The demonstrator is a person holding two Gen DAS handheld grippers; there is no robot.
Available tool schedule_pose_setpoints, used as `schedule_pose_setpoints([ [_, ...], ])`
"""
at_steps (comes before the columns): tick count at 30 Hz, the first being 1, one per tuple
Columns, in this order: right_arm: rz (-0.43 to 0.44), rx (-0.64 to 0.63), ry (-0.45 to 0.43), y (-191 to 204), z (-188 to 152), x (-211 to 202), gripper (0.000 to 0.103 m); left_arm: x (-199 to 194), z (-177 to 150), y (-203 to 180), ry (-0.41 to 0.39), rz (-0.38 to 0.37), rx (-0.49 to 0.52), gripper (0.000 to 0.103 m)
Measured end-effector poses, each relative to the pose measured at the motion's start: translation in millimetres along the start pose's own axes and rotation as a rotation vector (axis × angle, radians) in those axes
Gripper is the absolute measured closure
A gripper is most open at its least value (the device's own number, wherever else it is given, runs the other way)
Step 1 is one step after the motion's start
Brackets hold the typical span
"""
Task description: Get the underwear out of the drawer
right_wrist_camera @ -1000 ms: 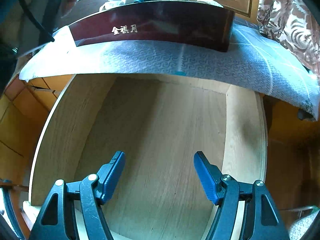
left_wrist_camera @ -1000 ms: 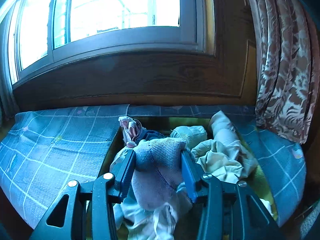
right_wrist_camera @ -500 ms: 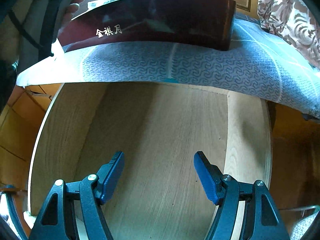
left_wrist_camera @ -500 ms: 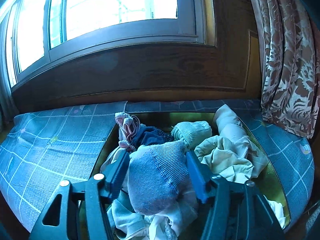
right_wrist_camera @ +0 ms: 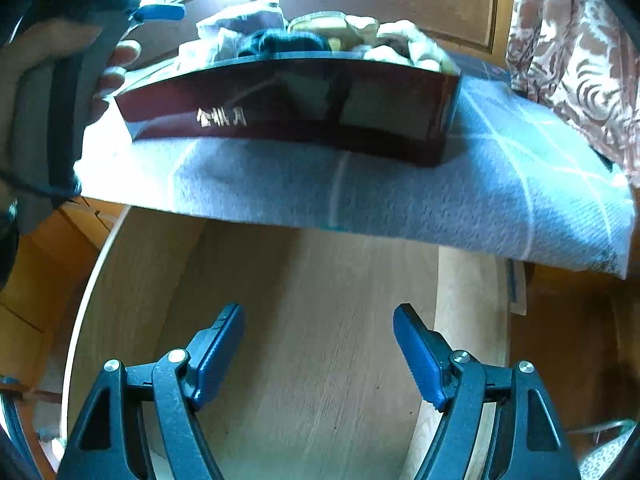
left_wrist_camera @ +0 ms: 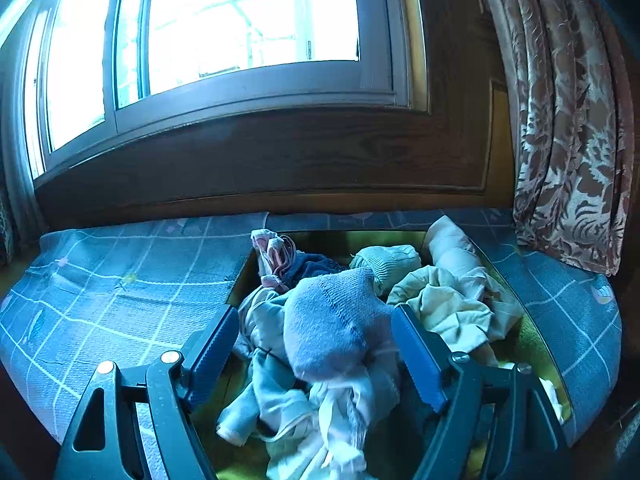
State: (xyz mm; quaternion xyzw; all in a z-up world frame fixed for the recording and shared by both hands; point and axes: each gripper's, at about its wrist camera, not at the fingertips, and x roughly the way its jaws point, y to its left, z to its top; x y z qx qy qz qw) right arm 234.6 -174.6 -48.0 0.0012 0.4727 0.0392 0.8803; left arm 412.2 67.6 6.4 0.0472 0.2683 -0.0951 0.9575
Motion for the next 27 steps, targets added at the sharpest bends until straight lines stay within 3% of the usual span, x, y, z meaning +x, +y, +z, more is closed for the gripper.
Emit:
schedule_pose_setpoints([
  [9,-0.052,0.031,-0.094,-2.4,16.6,-32.2,0.018,-57.2,-28.9,17.7,-0.059,-0.013,-0.032,0.022],
  [15,-0.123,0.072,-0.149,-7.3,27.8,-36.5,0.01,-86.6,-69.3,38.5,-0.024,-0.006,-0.102,0.022],
  [20,-0.183,0.082,-0.192,-6.7,26.1,-45.6,0.0,-113.7,-110.2,47.4,-0.009,0.052,-0.127,0.022],
  [27,-0.231,0.113,-0.292,0.6,26.6,-74.8,0.0,-132.2,-151.7,46.0,0.046,0.069,-0.165,0.022],
])
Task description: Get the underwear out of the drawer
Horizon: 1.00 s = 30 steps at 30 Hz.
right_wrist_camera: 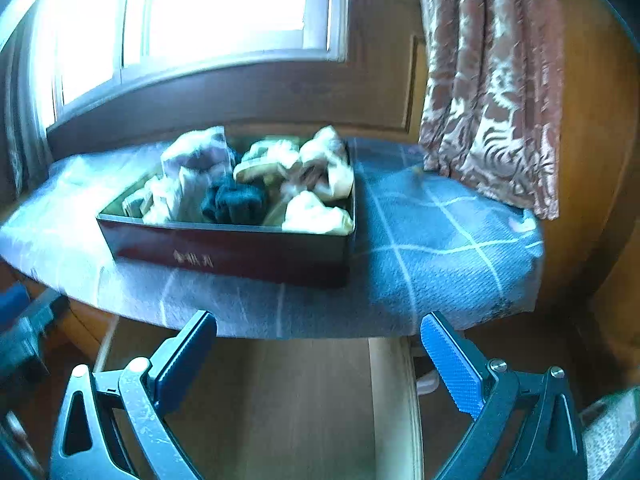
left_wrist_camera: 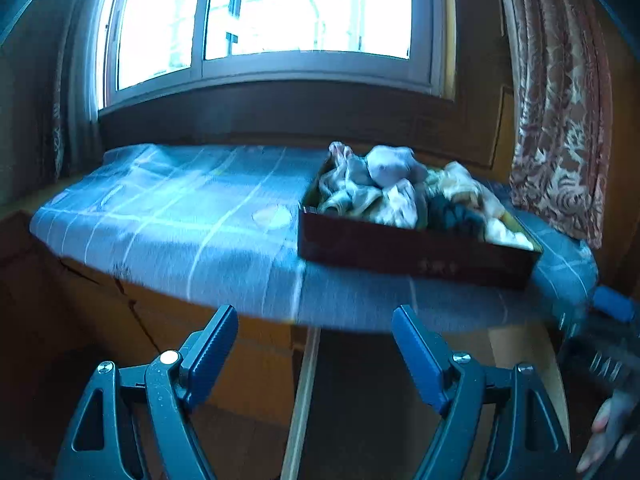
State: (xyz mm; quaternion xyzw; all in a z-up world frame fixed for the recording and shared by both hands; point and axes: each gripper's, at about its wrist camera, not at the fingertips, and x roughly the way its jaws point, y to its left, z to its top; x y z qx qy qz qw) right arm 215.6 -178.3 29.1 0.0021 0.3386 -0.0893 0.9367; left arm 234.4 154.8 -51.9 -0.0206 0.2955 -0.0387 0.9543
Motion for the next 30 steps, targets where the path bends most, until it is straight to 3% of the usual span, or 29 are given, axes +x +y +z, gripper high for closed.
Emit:
schedule_pose_setpoints([
  [3,-0.021,0.013,-0.037,-0.1,-0.6,-11.6,0.0,-7.0,-9.6,-0.7,0.018,0.006,-0.016,0.022],
  [19,-0.008,0.046,-0.028,-10.3,-27.2,-37.3,0.0,-49.4,-28.2,-16.3,-0.023,0.083,-0.025,0.022],
  [30,-0.009,0.051,-0.064,-2.6,-30.4,-48.2,0.0,-70.9,-27.6,-17.6,-0.099,0.14,-0.03,0.022],
])
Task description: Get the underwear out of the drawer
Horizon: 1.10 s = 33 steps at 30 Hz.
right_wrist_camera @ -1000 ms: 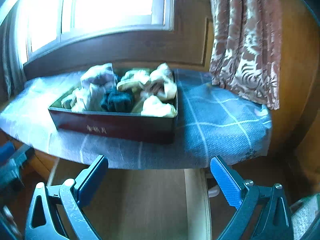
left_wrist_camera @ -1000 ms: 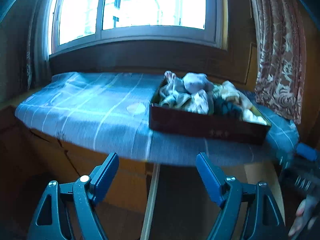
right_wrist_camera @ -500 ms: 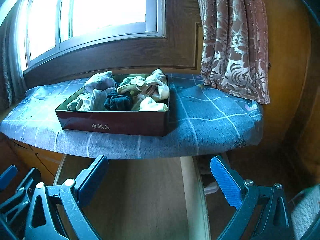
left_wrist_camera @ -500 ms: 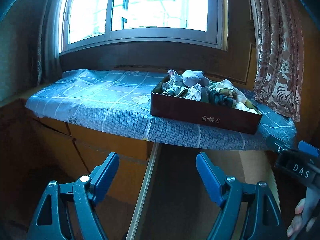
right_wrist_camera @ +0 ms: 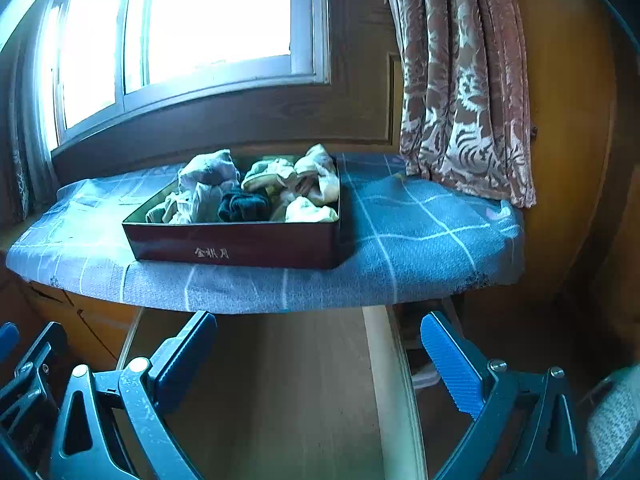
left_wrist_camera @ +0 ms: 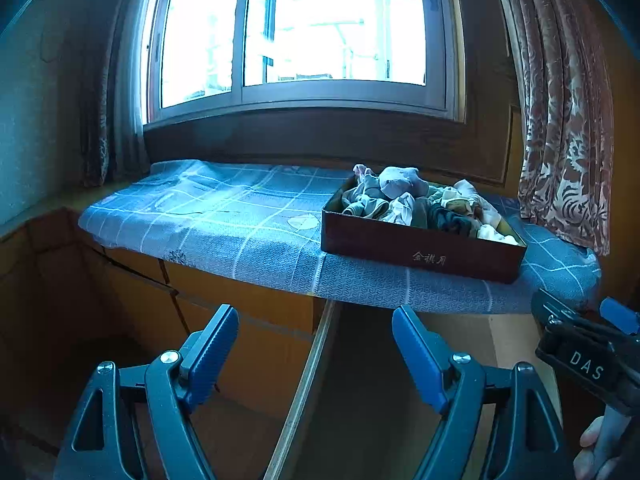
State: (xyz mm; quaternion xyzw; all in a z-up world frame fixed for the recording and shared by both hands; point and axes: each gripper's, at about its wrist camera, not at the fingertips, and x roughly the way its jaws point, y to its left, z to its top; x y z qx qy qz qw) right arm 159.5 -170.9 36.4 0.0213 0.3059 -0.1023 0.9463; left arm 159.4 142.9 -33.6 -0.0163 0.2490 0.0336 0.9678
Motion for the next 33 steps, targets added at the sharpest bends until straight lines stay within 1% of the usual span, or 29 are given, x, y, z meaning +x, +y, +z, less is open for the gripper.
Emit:
schedule_pose_setpoints([
  [4,-0.001,0.0,-0.006,2.2,-5.8,-4.2,0.0,0.2,-8.4,-4.4,0.022,-0.007,0.023,0.022],
  [6,0.004,0.014,-0.005,0.0,-10.4,-6.6,0.0,-0.3,-13.5,-5.3,0.026,-0.004,0.024,0.022],
  [9,-0.008,0.016,-0.001,-4.0,-16.9,-12.3,0.0,-2.0,-18.8,-3.4,0.05,-0.02,0.012,0.022],
  [11,-0.016,0.018,0.009,-7.7,-20.9,-17.9,0.0,-8.0,-22.9,-0.9,0.052,-0.012,0.007,0.022],
  [13,-0.021,0.029,0.004,-14.1,-26.7,-28.4,0.0,-14.9,-26.5,1.6,0.037,-0.003,0.005,0.022],
  [16,-0.026,0.029,0.013,-19.2,-37.1,-42.1,0.0,-25.1,-32.4,4.5,0.054,-0.001,-0.005,0.022],
  [20,-0.028,0.041,0.004,-24.2,-48.5,-62.1,0.0,-43.1,-42.6,-0.1,0.074,0.044,0.014,0.022],
  [21,-0.029,0.046,-0.006,-25.6,-51.5,-69.7,0.0,-47.6,-44.1,0.0,0.076,0.041,0.017,0.022],
  [22,-0.034,0.047,-0.015,-25.9,-53.5,-74.7,0.0,-54.7,-46.0,1.0,0.072,0.016,0.008,0.022],
  [25,-0.026,0.057,-0.03,-28.4,-61.0,-93.2,0.0,-72.4,-48.9,4.6,0.048,0.002,-0.01,0.022],
  [29,-0.02,0.065,-0.052,-30.1,-72.0,-115.3,0.0,-99.0,-53.2,10.9,0.002,0.021,-0.019,0.022],
  [33,-0.013,0.061,-0.073,-28.5,-82.1,-132.3,0.0,-111.0,-59.9,16.7,-0.003,0.009,-0.032,0.022],
])
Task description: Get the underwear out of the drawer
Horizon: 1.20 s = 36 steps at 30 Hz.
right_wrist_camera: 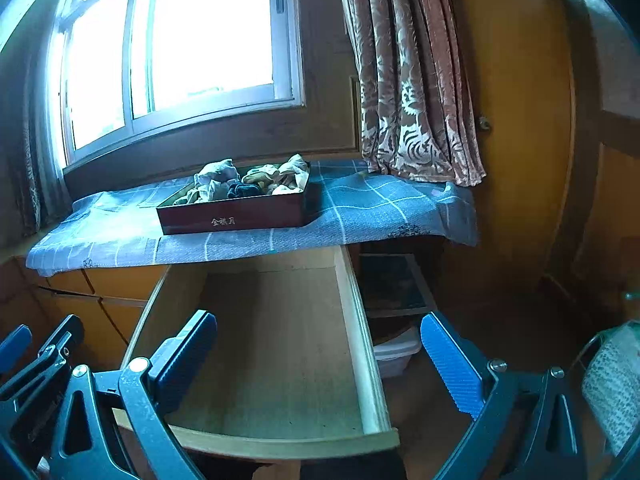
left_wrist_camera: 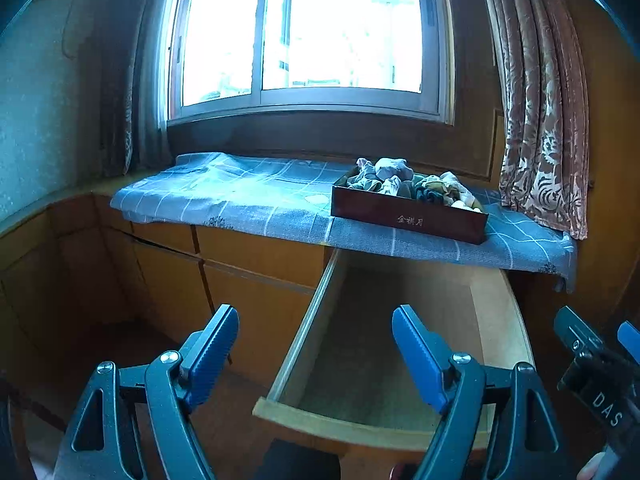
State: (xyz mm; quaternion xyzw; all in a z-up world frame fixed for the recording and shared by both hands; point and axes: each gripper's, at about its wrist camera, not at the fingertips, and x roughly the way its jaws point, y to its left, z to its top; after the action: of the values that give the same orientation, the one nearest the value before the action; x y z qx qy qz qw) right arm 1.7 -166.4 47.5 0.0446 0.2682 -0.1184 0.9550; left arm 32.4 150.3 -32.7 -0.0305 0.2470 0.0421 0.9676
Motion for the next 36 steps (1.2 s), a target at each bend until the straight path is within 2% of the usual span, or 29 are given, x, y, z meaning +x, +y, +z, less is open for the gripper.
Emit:
schedule_pose_setpoints([
  [8,0.019,-0.023,-0.018,8.7,-4.7,-12.0,0.0,-12.1,-1.7,6.2,-0.025,0.006,-0.001,0.022],
  [17,0.024,-0.034,-0.016,13.3,-7.6,-12.3,0.0,-15.2,-3.2,7.2,-0.024,-0.008,-0.015,0.03],
  [36,0.031,-0.036,0.006,16.3,-11.9,-5.6,0.0,-16.1,-7.3,3.5,-0.021,-0.008,0.003,0.03],
])
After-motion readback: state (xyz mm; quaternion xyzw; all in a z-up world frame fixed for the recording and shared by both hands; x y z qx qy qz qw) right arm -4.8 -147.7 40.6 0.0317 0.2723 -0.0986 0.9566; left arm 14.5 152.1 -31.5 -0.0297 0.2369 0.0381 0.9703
